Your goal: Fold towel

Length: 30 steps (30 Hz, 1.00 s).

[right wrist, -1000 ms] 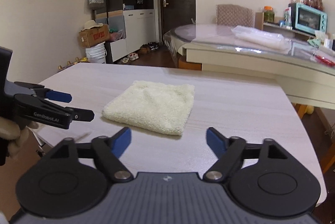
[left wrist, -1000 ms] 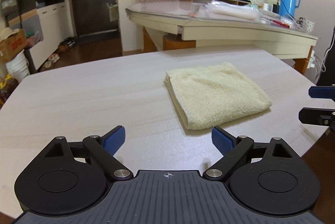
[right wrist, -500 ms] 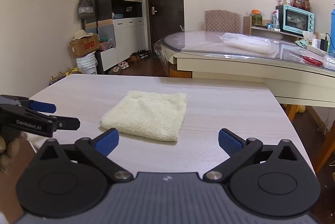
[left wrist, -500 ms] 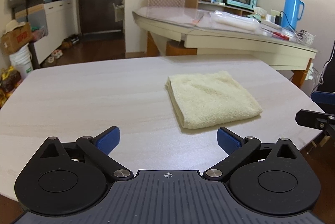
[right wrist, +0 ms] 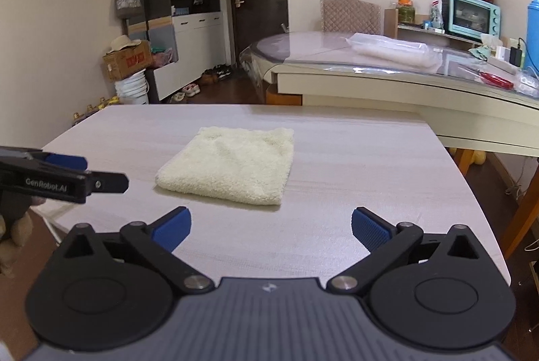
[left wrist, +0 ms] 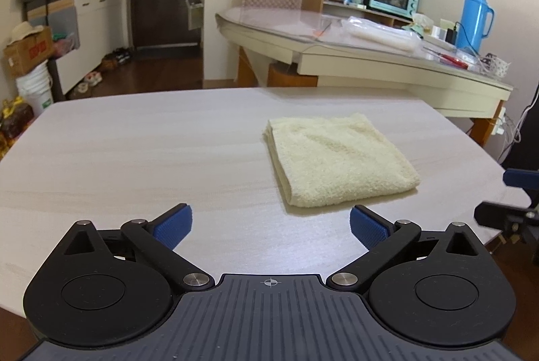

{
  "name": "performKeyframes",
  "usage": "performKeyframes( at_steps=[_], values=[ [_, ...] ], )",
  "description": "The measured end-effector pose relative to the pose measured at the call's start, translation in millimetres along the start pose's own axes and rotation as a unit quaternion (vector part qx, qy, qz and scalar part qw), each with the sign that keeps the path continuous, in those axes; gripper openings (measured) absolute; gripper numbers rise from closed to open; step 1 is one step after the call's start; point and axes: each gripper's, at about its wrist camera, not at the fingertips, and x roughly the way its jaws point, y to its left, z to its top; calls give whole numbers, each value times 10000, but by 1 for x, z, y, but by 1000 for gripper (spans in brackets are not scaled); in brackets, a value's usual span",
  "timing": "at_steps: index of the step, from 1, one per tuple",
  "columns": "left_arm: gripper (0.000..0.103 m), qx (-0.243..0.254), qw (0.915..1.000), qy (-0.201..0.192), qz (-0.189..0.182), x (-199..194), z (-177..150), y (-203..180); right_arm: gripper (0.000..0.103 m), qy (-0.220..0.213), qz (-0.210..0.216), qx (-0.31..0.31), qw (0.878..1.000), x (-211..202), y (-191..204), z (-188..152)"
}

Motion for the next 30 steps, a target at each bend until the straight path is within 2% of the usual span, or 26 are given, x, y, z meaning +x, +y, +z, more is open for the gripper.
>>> performKeyframes(
  at_steps=[10, 17, 21, 30],
  values=[
    [103, -113, 9998, -8, 184, -1, 1, -1, 103, 23, 48, -75, 10000, -5, 6, -2],
    [103, -230, 9997, -85, -14, -5, 2, -1, 103, 51, 31, -126, 9999, -5, 8, -2],
    [103, -136, 9997, -115, 146, -5, 2, -4, 103, 58, 36, -136, 9999, -5, 10, -1],
    [103, -190, 9998, -101, 24, -4, 1, -3, 103, 97, -42, -125, 9999, -3, 11, 0]
  ],
)
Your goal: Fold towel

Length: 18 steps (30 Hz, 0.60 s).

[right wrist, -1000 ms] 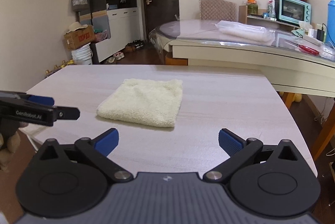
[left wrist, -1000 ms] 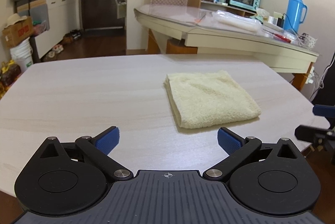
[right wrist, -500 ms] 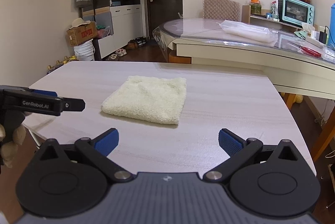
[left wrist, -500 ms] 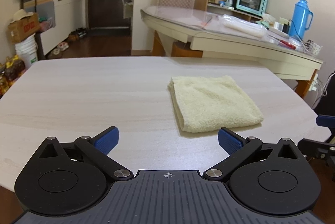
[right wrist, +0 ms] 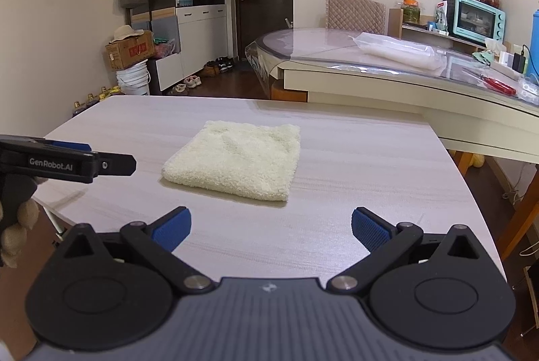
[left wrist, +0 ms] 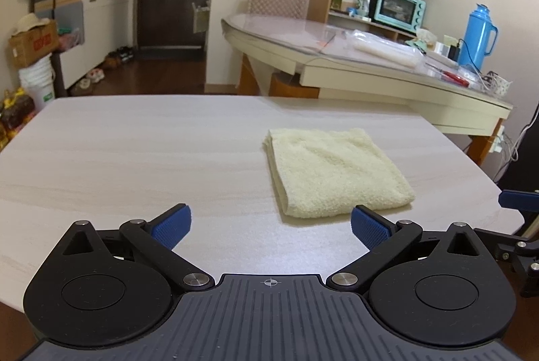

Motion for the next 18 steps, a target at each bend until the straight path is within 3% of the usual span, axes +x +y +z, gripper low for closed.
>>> performKeyframes(
  at_steps=[18],
  values=[
    [103, 159, 9999, 52, -29, 1, 1, -10, 103, 45, -89, -3, 10000, 3, 1, 3]
  ],
)
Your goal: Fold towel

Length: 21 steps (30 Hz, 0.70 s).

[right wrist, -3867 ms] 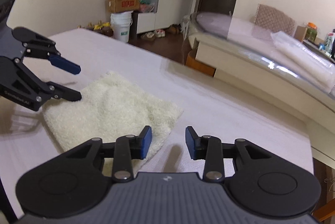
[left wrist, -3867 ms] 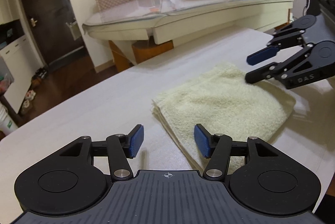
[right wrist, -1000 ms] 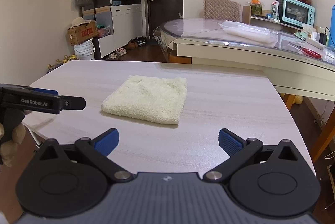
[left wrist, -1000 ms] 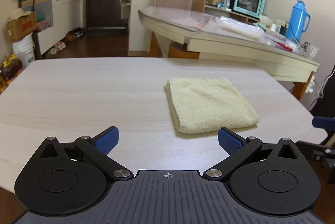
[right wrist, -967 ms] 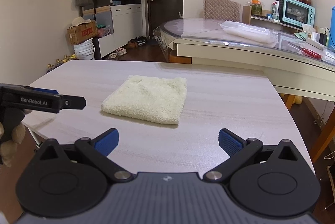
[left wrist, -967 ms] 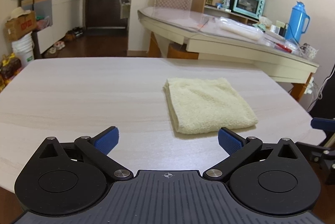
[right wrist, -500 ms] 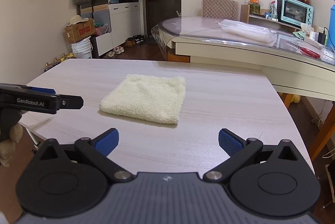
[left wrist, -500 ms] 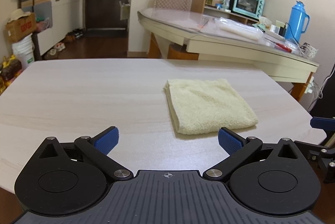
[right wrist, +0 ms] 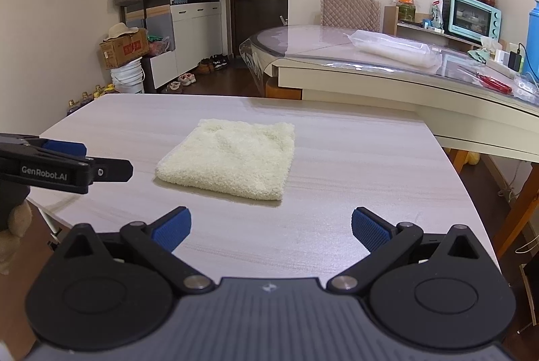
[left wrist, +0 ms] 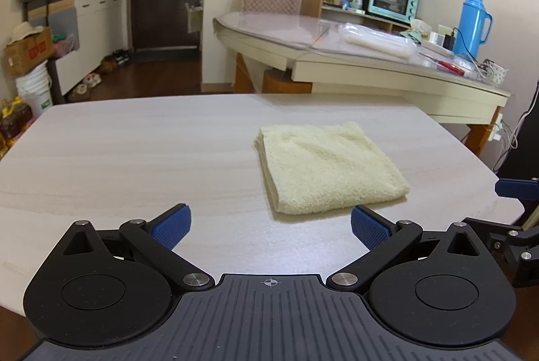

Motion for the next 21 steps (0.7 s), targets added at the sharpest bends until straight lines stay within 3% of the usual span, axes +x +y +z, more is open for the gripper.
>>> performKeyframes(
  at_steps=[21],
  values=[
    [103, 147, 9999, 35, -21, 2, 1, 1, 103, 61, 26, -26, 10000, 6, 5, 6]
  ],
)
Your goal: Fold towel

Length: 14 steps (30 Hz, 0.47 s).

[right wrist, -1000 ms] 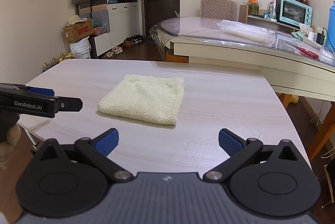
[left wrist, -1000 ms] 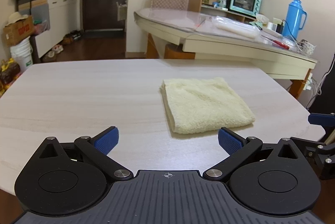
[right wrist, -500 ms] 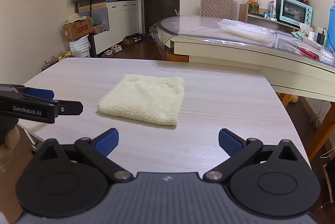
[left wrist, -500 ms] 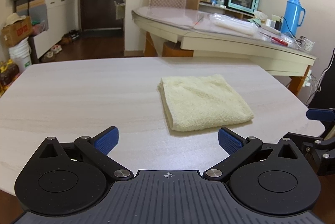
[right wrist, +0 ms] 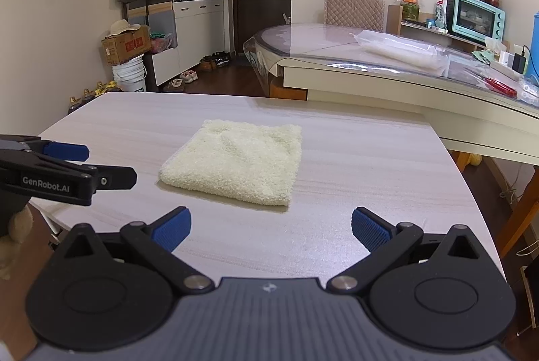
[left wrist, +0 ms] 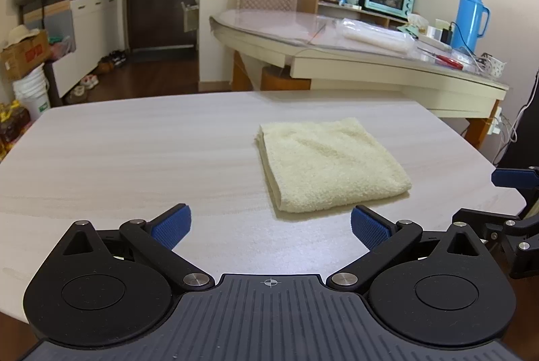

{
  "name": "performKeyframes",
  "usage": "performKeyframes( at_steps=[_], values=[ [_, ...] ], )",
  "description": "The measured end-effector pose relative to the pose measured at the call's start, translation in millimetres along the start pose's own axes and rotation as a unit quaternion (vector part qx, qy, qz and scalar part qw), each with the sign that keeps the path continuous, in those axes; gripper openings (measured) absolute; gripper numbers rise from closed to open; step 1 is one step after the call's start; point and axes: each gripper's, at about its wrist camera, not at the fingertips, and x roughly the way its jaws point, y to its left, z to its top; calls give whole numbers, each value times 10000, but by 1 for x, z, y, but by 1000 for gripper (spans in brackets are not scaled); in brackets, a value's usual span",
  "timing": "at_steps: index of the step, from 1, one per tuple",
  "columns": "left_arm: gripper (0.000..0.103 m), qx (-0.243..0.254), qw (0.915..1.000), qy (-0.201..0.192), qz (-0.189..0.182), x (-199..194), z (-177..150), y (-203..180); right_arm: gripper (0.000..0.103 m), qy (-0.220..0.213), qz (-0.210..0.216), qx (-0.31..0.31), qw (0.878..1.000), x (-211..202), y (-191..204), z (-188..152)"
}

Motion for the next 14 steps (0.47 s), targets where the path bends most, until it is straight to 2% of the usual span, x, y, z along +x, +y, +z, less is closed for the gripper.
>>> performKeyframes(
  at_steps=[14],
  values=[
    [103, 69, 9999, -66, -38, 0, 0, -3, 103, 7, -1, 52, 10000, 2, -2, -1]
  ],
)
